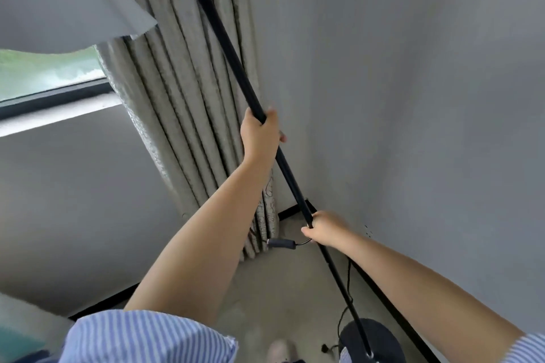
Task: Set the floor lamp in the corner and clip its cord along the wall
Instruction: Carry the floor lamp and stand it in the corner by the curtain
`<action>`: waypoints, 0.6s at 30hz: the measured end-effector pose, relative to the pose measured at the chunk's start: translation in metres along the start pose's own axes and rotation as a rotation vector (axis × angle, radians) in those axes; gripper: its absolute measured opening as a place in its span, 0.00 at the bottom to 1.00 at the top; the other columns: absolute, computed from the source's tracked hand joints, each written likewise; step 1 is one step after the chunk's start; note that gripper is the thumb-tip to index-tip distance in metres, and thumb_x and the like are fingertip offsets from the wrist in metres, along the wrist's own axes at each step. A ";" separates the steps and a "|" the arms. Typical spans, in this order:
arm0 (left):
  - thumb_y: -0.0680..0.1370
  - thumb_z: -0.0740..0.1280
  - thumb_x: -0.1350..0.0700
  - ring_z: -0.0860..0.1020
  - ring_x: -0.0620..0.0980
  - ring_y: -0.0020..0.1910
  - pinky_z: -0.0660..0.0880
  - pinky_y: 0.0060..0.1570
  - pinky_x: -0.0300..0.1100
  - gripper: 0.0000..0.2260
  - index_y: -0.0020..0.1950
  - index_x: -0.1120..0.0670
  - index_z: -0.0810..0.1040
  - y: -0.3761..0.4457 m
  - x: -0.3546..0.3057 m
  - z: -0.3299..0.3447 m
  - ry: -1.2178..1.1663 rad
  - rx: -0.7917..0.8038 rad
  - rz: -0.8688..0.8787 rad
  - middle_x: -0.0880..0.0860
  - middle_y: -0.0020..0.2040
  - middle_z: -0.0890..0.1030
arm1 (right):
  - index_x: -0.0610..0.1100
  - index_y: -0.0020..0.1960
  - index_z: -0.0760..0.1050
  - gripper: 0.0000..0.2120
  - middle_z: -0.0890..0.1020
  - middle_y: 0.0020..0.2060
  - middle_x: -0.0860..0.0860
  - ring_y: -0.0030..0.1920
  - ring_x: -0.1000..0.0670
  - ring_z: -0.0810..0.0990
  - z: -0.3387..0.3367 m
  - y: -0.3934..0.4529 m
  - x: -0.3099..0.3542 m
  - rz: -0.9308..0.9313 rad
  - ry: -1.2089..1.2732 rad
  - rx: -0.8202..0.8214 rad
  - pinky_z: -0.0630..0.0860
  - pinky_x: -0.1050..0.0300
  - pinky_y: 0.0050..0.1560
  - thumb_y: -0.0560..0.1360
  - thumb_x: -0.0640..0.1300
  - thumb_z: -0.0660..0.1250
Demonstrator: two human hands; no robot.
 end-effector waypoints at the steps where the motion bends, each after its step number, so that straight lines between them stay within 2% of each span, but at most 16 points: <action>1: 0.79 0.59 0.55 0.67 0.38 0.13 0.67 0.25 0.37 0.15 0.32 0.50 0.62 0.021 0.000 0.005 -0.086 0.004 -0.069 0.44 0.12 0.68 | 0.42 0.36 0.72 0.10 0.85 0.43 0.43 0.43 0.42 0.80 -0.006 0.019 0.006 0.003 0.010 -0.006 0.67 0.62 0.31 0.71 0.47 0.58; 4: 0.79 0.59 0.51 0.60 0.39 0.12 0.61 0.19 0.31 0.17 0.31 0.51 0.63 0.076 0.001 0.019 -0.297 0.058 -0.205 0.43 0.12 0.62 | 0.38 0.45 0.76 0.14 0.84 0.45 0.41 0.45 0.41 0.81 -0.021 0.067 0.018 0.029 0.014 -0.042 0.64 0.63 0.29 0.72 0.47 0.58; 7: 0.79 0.60 0.52 0.57 0.40 0.13 0.55 0.15 0.28 0.19 0.30 0.51 0.61 0.115 0.003 0.031 -0.383 0.095 -0.243 0.43 0.13 0.60 | 0.38 0.46 0.77 0.15 0.84 0.46 0.41 0.46 0.40 0.80 -0.035 0.105 0.026 0.029 -0.018 -0.052 0.62 0.62 0.28 0.73 0.48 0.58; 9: 0.79 0.60 0.53 0.55 0.41 0.14 0.54 0.16 0.28 0.20 0.29 0.52 0.59 0.133 0.007 0.038 -0.379 0.108 -0.248 0.43 0.13 0.59 | 0.40 0.40 0.75 0.14 0.84 0.45 0.41 0.44 0.41 0.80 -0.041 0.126 0.027 0.035 -0.005 -0.032 0.64 0.60 0.29 0.74 0.48 0.58; 11: 0.80 0.59 0.53 0.55 0.41 0.14 0.53 0.16 0.29 0.20 0.28 0.51 0.58 0.146 0.012 0.045 -0.370 0.118 -0.247 0.43 0.14 0.59 | 0.44 0.31 0.69 0.14 0.82 0.39 0.41 0.38 0.43 0.77 -0.044 0.143 0.027 0.051 -0.001 -0.013 0.63 0.61 0.28 0.74 0.49 0.58; 15: 0.80 0.59 0.54 0.55 0.40 0.14 0.54 0.16 0.30 0.20 0.29 0.52 0.59 0.162 0.019 0.051 -0.354 0.102 -0.250 0.43 0.13 0.59 | 0.44 0.30 0.66 0.16 0.71 0.27 0.48 0.34 0.44 0.72 -0.048 0.168 0.027 0.059 0.017 0.028 0.62 0.60 0.27 0.73 0.49 0.58; 18: 0.80 0.59 0.53 0.56 0.40 0.14 0.54 0.16 0.30 0.19 0.29 0.52 0.59 0.171 0.025 0.056 -0.333 0.081 -0.250 0.43 0.13 0.59 | 0.49 0.25 0.60 0.19 0.68 0.24 0.50 0.32 0.46 0.70 -0.049 0.184 0.026 0.024 0.024 0.042 0.62 0.59 0.28 0.73 0.49 0.59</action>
Point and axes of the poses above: each hand's wrist, its own y-axis towards the middle knuckle, its own z-axis out of the palm, x = y × z, the point moved 1 cm from there along y, towards the middle knuckle
